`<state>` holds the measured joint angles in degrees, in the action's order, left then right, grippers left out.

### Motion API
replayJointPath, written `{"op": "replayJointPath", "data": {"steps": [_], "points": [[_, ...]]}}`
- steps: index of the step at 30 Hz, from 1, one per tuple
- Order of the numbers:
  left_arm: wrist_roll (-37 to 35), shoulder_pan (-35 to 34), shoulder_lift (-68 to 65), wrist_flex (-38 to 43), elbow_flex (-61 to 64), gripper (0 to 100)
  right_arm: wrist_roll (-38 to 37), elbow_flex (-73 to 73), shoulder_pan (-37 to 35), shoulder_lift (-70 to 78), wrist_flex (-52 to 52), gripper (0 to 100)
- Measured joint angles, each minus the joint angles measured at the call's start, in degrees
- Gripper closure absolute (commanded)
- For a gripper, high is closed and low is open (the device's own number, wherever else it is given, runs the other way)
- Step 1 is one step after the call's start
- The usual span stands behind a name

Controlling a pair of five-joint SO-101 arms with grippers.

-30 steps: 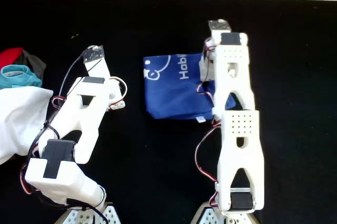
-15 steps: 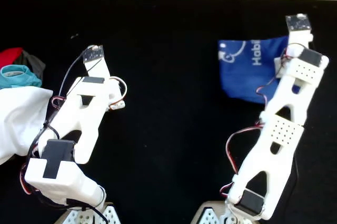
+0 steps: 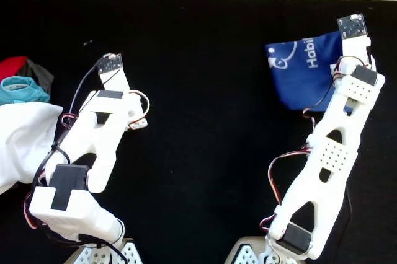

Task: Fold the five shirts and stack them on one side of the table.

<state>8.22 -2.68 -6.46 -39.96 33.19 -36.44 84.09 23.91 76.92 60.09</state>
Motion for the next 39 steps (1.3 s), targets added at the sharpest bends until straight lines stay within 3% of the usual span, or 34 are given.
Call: {"op": "replayJointPath", "data": {"steps": [2,7,14,19,29,36,39], "points": [[0.0,0.0,0.0,0.0,0.0,99,0.0,0.0,0.0,0.0,1.4,77.6],[0.0,0.0,0.0,0.0,0.0,99,0.7,4.0,0.4,0.0,4.7,77.6],[0.0,0.0,0.0,0.0,0.0,99,11.0,10.2,0.9,-0.1,6.1,77.6],[0.0,0.0,0.0,0.0,0.0,99,13.7,10.2,1.1,-2.0,14.3,77.6],[0.0,0.0,0.0,0.0,0.0,99,14.1,10.4,-2.5,-22.5,38.4,77.8],[0.0,0.0,0.0,0.0,0.0,99,24.3,10.4,-6.9,-37.6,40.4,77.8],[0.0,0.0,0.0,0.0,0.0,99,26.4,4.0,-9.7,-48.5,40.4,77.8]]}}
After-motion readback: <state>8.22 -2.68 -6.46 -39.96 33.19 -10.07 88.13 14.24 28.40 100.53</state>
